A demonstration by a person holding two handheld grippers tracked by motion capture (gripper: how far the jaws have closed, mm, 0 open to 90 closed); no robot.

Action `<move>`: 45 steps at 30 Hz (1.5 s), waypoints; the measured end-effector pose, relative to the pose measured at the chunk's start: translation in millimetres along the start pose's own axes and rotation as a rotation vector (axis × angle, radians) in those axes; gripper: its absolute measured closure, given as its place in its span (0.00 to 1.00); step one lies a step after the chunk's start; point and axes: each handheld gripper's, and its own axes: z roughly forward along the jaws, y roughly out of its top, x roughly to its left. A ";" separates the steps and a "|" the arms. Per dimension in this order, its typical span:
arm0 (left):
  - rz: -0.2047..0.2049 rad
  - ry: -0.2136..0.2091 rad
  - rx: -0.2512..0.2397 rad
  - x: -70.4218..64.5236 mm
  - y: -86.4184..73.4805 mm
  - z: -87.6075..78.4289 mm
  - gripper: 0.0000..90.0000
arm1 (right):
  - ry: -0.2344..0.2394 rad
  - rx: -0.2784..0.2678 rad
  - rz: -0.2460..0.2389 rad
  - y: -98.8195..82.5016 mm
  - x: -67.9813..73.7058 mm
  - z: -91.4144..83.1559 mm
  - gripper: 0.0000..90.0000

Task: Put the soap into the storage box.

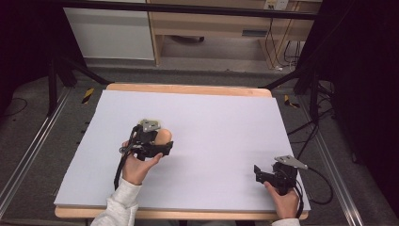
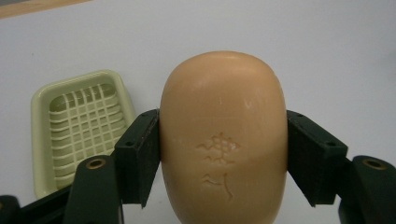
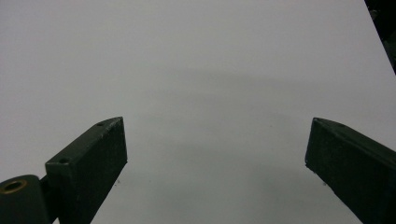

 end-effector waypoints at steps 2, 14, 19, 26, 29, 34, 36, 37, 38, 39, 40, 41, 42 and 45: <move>-0.003 0.002 -0.003 1.4 0.0 -0.6 0.36 | 0.000 0.001 0.001 0.1 0.2 0.0 0.06; -0.043 0.039 -0.021 19.6 1.1 -4.9 0.36 | 0.002 -0.004 -0.005 0.2 0.2 0.0 0.06; -0.056 0.054 -0.027 27.6 2.2 -5.1 0.36 | 0.002 -0.003 -0.007 0.3 0.5 0.1 0.06; -0.067 0.072 -0.029 35.6 4.3 -3.5 0.36 | 0.004 -0.001 -0.017 0.3 1.4 0.6 0.06; -0.070 0.076 -0.026 38.5 4.7 -0.2 0.36 | 0.003 0.000 -0.016 0.5 1.9 0.6 0.06; -0.074 0.088 -0.016 44.1 5.9 5.2 0.36 | 0.005 0.001 -0.016 0.3 1.8 1.1 0.06; -0.074 0.087 -0.016 44.9 6.2 6.4 0.36 | 0.005 0.002 -0.014 0.4 2.3 1.2 0.06; -0.072 0.090 -0.015 46.0 6.5 7.6 0.36 | 0.003 0.003 -0.017 0.3 2.5 1.3 0.06; -0.073 0.094 -0.014 47.2 7.1 8.8 0.36 | 0.005 0.002 -0.016 0.3 3.0 1.5 0.06; -0.070 0.095 -0.012 48.2 7.4 9.4 0.36 | 0.006 0.003 -0.020 0.2 3.0 2.0 0.06; -0.073 0.096 -0.012 49.3 7.7 10.5 0.36 | 0.006 0.003 -0.022 0.2 3.0 2.3 0.06; -0.075 0.099 -0.011 50.8 8.1 11.8 0.36 | 0.006 0.004 -0.021 0.2 3.3 2.6 0.06; -0.075 0.102 -0.009 51.9 8.3 12.5 0.36 | 0.006 0.006 -0.023 0.2 3.4 3.0 0.06; -0.082 0.107 -0.008 56.3 9.3 14.4 0.36 | 0.006 0.006 -0.024 0.2 3.6 2.8 0.06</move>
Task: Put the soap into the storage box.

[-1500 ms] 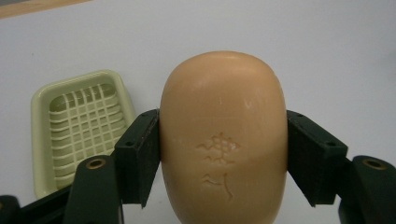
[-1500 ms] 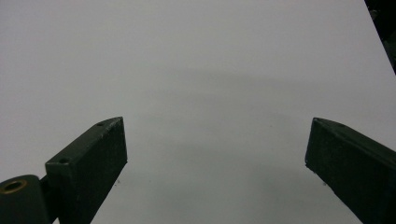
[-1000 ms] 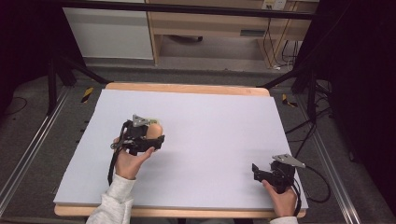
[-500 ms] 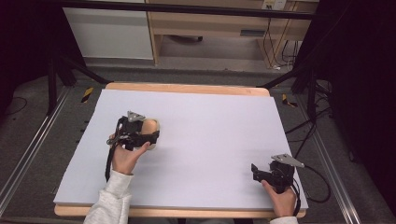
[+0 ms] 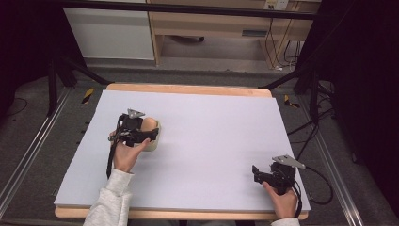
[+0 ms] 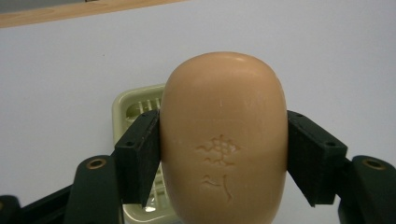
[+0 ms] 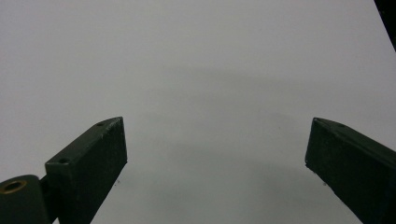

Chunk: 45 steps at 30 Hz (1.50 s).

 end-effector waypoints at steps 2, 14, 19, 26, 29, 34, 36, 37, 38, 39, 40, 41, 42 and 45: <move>-0.001 0.006 0.001 2.4 0.8 1.1 0.36 | 0.000 0.001 0.000 0.0 0.0 0.0 0.06; -0.008 0.023 0.016 10.5 2.3 15.4 0.36 | 0.000 0.001 0.001 0.1 0.0 0.3 0.06; -0.010 0.034 0.028 13.7 2.9 22.8 0.36 | 0.000 0.001 0.001 0.0 -0.1 0.2 0.06; -0.020 0.048 0.047 19.6 1.1 30.2 0.36 | -0.001 0.001 0.001 0.0 0.0 0.3 0.06; -0.022 0.053 0.055 21.8 -0.4 32.2 0.36 | 0.000 0.002 0.001 0.0 0.0 0.2 0.06; -0.023 0.052 0.062 22.9 -1.8 34.8 0.36 | -0.001 0.002 -0.001 0.1 0.1 0.4 0.06; -0.020 0.055 0.070 23.1 -2.4 36.3 0.36 | 0.000 0.002 -0.002 0.1 0.1 0.4 0.06; -0.021 0.056 0.073 23.1 -2.8 36.9 0.36 | -0.001 0.002 -0.001 0.0 0.1 0.4 0.06; -0.021 0.058 0.073 23.4 -3.1 37.6 0.36 | 0.000 0.003 -0.002 0.0 0.2 0.4 0.06; -0.022 0.060 0.075 23.6 -3.5 38.0 0.36 | 0.000 0.003 -0.002 0.0 0.2 0.4 0.06; -0.022 0.059 0.078 24.0 -3.8 38.4 0.36 | 0.000 0.003 -0.001 0.0 0.3 0.4 0.06; -0.023 0.059 0.081 24.3 -4.3 39.0 0.36 | 0.000 0.003 -0.002 0.0 0.3 0.4 0.06; -0.022 0.062 0.083 24.3 -4.8 39.8 0.36 | 0.000 0.003 -0.002 0.0 0.3 0.5 0.06; -0.018 0.064 0.097 23.3 -6.6 43.7 0.36 | 0.000 0.003 -0.002 0.0 0.3 0.5 0.06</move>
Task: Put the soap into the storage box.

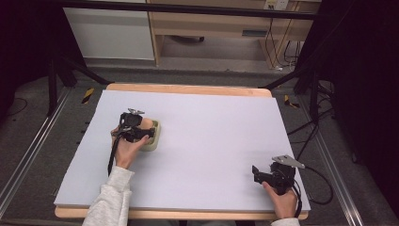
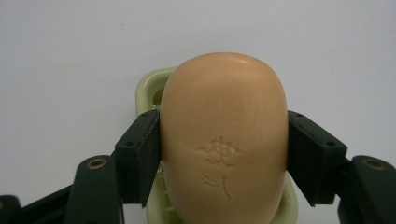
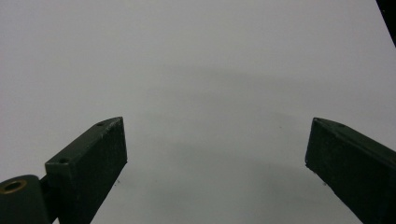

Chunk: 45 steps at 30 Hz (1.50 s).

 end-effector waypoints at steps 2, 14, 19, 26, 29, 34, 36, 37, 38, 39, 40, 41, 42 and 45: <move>0.001 0.001 -0.002 -0.2 -0.1 0.6 0.36 | 0.000 -0.001 -0.002 0.0 -0.1 -0.1 0.06; -0.025 -0.004 -0.003 2.6 -2.1 8.6 0.36 | 0.000 0.000 0.000 0.1 0.2 0.2 0.06; -0.013 0.006 0.000 0.5 -2.6 12.9 0.36 | 0.000 0.002 0.000 0.1 0.4 0.2 0.06; -0.024 0.010 0.007 1.7 -3.9 17.9 0.36 | 0.001 0.003 0.001 0.1 0.3 0.2 0.06; -0.027 0.014 0.009 2.6 -4.9 20.3 0.36 | 0.001 0.002 0.000 0.1 0.4 0.3 0.06; -0.023 0.014 0.013 3.0 -5.4 21.8 0.36 | 0.000 0.003 0.000 0.0 0.3 0.3 0.06; -0.017 0.016 0.015 2.3 -5.5 22.6 0.36 | 0.001 0.003 0.000 0.0 0.4 0.3 0.06; -0.017 0.016 0.015 2.3 -5.5 22.6 0.36 | 0.001 0.003 0.000 0.0 0.4 0.3 0.06; -0.013 0.015 0.016 2.1 -5.6 22.9 0.36 | 0.002 0.003 0.001 0.0 0.5 0.2 0.06; -0.010 0.014 0.019 2.0 -5.7 23.0 0.36 | 0.002 0.002 -0.001 0.0 0.4 0.1 0.06; -0.007 0.014 0.018 1.8 -5.8 23.3 0.36 | 0.002 0.002 -0.002 0.0 0.4 0.1 0.06; -0.004 0.013 0.016 1.8 -5.9 23.2 0.36 | 0.002 0.002 -0.002 0.0 0.4 0.1 0.06; -0.004 0.012 0.007 2.0 -5.6 22.2 0.36 | 0.002 0.002 -0.002 0.0 0.4 0.1 0.06; -0.013 0.001 -0.030 3.4 -3.7 14.9 0.36 | 0.002 0.003 0.000 0.0 0.5 0.2 0.06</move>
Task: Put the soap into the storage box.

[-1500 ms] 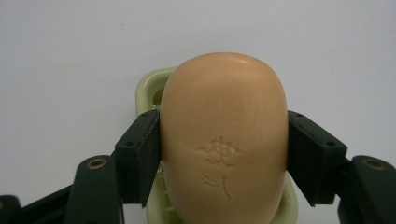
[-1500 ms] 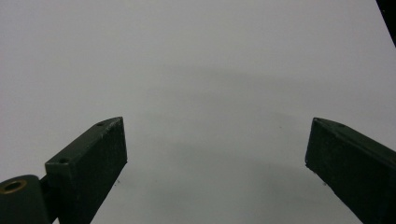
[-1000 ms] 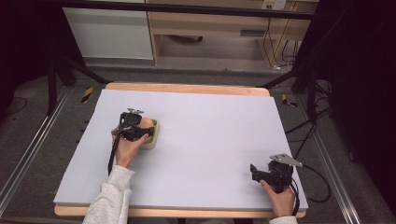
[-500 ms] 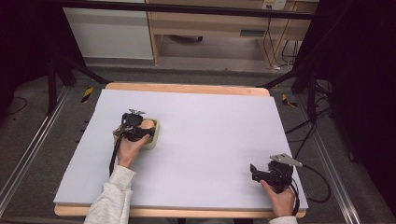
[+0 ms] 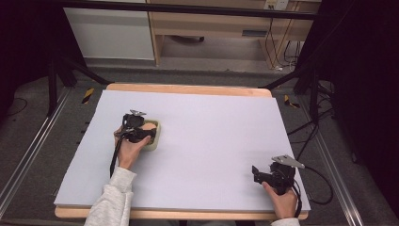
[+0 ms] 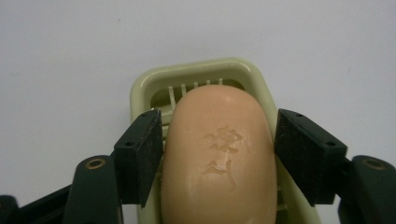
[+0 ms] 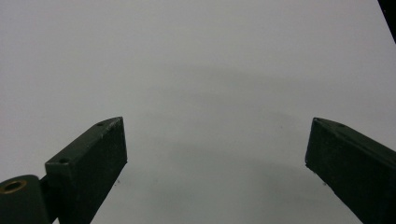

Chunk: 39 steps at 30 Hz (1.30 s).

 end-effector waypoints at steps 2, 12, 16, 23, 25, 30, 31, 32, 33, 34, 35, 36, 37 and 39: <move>-0.004 -0.002 -0.017 1.5 1.4 -6.0 0.36 | 0.000 -0.001 -0.002 0.0 0.0 -0.2 0.06; 0.000 -0.041 -0.077 9.0 0.3 -34.0 0.32 | -0.002 -0.001 -0.003 -0.3 -0.1 -0.8 0.06; 0.033 -0.068 -0.091 7.7 -4.1 -44.9 0.31 | -0.006 -0.004 0.002 -0.6 -1.3 -2.1 0.06; 0.062 -0.076 -0.100 4.3 -19.9 -59.9 0.29 | -0.009 -0.004 0.014 -0.8 -2.5 -3.5 0.06; 0.071 -0.077 -0.100 3.7 -25.6 -62.7 0.28 | -0.009 -0.004 0.012 -1.0 -2.7 -3.7 0.06; 0.078 -0.078 -0.098 5.3 -42.8 -66.5 0.28 | -0.016 -0.008 0.026 -1.4 -5.2 -5.4 0.06; 0.075 -0.080 -0.104 6.0 -46.0 -67.5 0.28 | -0.017 -0.009 0.024 -1.5 -5.9 -5.4 0.06; 0.066 -0.087 -0.105 6.7 -51.9 -69.3 0.28 | -0.020 -0.008 0.025 -1.6 -6.4 -5.7 0.06; 0.066 -0.087 -0.105 6.7 -51.9 -69.3 0.28 | -0.020 -0.008 0.025 -1.6 -6.4 -5.7 0.06; 0.066 -0.089 -0.102 7.1 -54.6 -70.3 0.28 | -0.020 -0.007 0.025 -1.5 -6.5 -5.6 0.06; 0.065 -0.084 -0.102 7.5 -60.1 -72.0 0.28 | -0.019 -0.005 0.026 -1.6 -6.8 -5.6 0.06; 0.065 -0.076 -0.100 7.9 -62.5 -72.7 0.28 | -0.019 -0.003 0.025 -1.6 -7.0 -5.6 0.06; 0.065 -0.076 -0.100 7.9 -62.5 -72.7 0.28 | -0.019 -0.003 0.025 -1.6 -7.0 -5.6 0.06; 0.053 -0.070 -0.107 8.2 -67.4 -74.2 0.28 | -0.029 -0.001 0.021 -1.9 -7.0 -5.7 0.06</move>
